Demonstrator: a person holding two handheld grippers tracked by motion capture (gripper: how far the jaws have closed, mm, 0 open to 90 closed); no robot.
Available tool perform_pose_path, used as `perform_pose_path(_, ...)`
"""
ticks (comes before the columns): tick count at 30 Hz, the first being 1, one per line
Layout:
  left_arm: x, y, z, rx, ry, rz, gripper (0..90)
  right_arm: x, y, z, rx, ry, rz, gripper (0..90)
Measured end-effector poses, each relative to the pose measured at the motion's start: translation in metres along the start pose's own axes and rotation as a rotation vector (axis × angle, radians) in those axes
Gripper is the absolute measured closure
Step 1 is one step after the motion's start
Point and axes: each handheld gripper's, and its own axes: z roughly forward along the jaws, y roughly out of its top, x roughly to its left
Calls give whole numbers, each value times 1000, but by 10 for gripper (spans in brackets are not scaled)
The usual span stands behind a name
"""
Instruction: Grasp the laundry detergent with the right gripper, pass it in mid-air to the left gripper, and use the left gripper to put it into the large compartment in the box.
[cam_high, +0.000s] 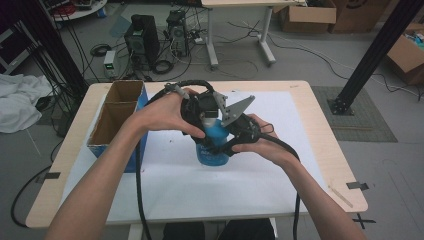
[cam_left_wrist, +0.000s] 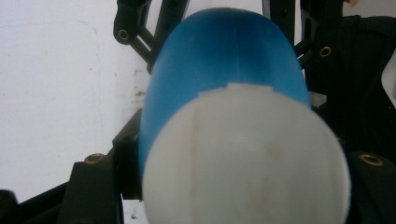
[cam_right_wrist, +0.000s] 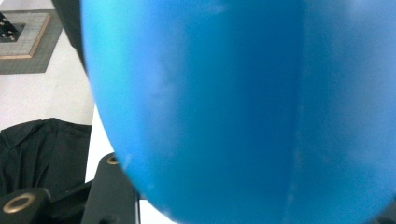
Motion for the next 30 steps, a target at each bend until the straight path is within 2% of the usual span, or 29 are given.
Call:
perform_pose_path(9, -1, 0, 0, 1, 12, 3, 377, 1, 0, 2, -4, 7, 0, 451)
perform_pose_path(17, -2, -1, -2, -23, 11, 5, 380, 1, 0, 0, -21, 12, 1, 449)
perform_pose_path(24, -4, 0, -1, 1, 16, 4, 381, 2, -1, 1, -17, 10, -5, 447)
perform_pose_path(30, -5, 1, 1, 1, 19, -1, 381, 2, -2, 2, -12, 8, -8, 442)
